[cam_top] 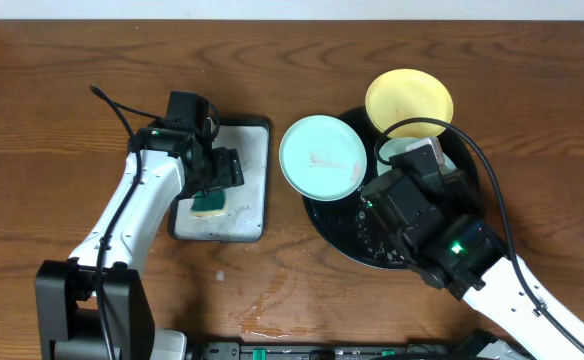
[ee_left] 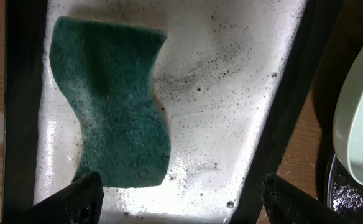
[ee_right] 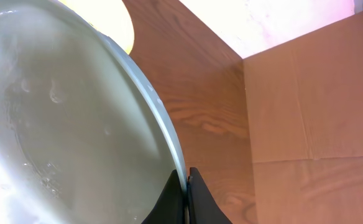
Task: Clean dirty plates on tray and stack at the side
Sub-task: 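Lift the front pale green plate with the right gripper and tilt it up, then move the pale green plate right and set it on the table beside the tray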
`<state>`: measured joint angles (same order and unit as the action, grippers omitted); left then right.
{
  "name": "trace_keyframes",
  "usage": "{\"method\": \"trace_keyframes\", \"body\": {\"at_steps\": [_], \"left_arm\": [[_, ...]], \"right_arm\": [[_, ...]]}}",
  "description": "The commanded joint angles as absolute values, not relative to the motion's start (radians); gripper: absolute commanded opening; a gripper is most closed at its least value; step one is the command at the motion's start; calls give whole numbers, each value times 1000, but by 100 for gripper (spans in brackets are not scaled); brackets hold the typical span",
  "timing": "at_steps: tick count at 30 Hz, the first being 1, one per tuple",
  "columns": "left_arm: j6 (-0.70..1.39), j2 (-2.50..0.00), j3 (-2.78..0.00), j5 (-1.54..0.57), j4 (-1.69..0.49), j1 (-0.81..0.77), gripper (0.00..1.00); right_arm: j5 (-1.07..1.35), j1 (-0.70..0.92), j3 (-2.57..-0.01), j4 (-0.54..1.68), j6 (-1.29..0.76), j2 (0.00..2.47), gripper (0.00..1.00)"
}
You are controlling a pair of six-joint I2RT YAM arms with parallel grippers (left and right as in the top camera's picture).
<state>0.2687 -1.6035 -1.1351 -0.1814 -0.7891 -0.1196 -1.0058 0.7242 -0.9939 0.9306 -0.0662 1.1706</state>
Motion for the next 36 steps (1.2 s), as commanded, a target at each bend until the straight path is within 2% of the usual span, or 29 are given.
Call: {"method": "trace_keyframes", "body": {"at_steps": [1, 36], "left_arm": [[266, -1590, -1137, -183, -795, -118, 82], [266, -1590, -1137, -184, -795, -118, 82]], "right_arm": [[-1048, 733, -1010, 950, -62, 1156, 1], [-1050, 733, -1010, 953, -75, 1156, 1]]}}
